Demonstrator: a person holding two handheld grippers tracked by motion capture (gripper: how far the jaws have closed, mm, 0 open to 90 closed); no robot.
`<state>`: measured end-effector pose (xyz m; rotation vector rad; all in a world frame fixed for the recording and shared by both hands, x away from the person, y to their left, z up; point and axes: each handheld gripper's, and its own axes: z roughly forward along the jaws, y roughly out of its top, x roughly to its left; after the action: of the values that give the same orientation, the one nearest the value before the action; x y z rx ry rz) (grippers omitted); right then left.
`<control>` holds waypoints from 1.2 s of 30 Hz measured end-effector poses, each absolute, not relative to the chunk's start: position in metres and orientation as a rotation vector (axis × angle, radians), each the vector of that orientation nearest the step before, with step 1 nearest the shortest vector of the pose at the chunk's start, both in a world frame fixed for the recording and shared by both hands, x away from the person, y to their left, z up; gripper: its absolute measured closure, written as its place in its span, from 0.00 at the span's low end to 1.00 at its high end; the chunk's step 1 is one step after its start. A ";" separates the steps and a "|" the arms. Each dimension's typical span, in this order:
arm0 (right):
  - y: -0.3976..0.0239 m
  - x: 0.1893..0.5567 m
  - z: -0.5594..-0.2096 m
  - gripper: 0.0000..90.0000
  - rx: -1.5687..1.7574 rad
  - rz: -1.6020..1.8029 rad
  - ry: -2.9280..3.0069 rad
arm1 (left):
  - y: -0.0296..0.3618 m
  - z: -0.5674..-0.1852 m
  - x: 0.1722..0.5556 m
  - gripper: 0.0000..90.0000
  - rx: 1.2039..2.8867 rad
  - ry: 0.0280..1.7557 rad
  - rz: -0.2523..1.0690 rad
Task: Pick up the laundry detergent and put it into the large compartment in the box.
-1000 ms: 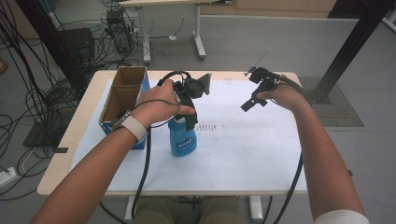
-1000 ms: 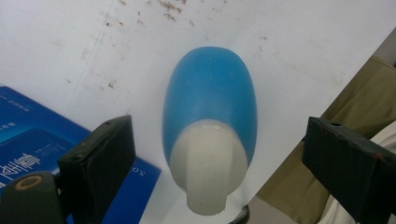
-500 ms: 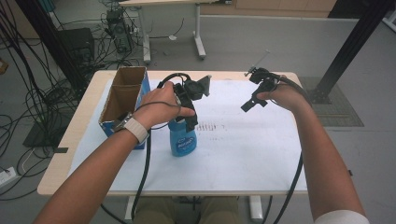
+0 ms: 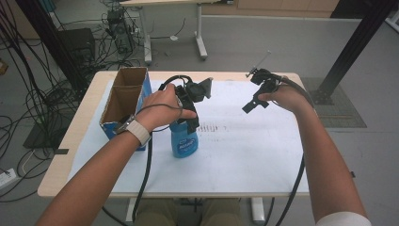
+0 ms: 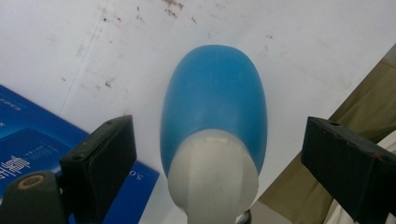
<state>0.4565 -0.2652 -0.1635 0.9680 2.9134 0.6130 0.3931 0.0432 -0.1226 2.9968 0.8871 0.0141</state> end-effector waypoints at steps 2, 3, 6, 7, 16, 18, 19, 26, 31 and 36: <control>-0.266 0.456 -0.164 0.12 0.970 0.610 2.912 | 0.044 -0.123 0.393 0.12 2.993 0.891 0.013; -0.266 0.456 -0.164 0.12 0.970 0.610 2.912 | 0.044 -0.123 0.393 0.12 2.993 0.891 0.013; -0.266 0.456 -0.164 0.12 0.967 0.611 2.913 | 0.044 -0.123 0.394 0.12 2.994 0.893 0.017; -0.266 0.456 -0.164 0.12 0.970 0.613 2.912 | 0.044 -0.124 0.393 0.12 2.994 0.895 0.015; -0.267 0.456 -0.164 0.12 0.975 0.616 2.910 | 0.045 -0.124 0.394 0.12 2.995 0.904 0.015; -0.267 0.455 -0.163 0.12 0.975 0.617 2.909 | 0.045 -0.124 0.394 0.12 2.993 0.905 0.015; -0.267 0.455 -0.163 0.12 0.973 0.615 2.909 | 0.045 -0.123 0.394 0.12 2.991 0.904 0.014; -0.267 0.455 -0.163 0.12 0.970 0.615 2.909 | 0.046 -0.123 0.394 0.12 2.988 0.905 0.013; -0.267 0.455 -0.163 0.12 0.970 0.617 2.908 | 0.045 -0.123 0.394 0.12 2.988 0.906 0.012; -0.266 0.455 -0.163 0.12 0.970 0.615 2.907 | 0.045 -0.123 0.394 0.12 2.985 0.906 0.014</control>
<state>0.4553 -0.2664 -0.1631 0.9702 2.9069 0.6152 0.3940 0.0454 -0.1230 2.9850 0.9058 0.0142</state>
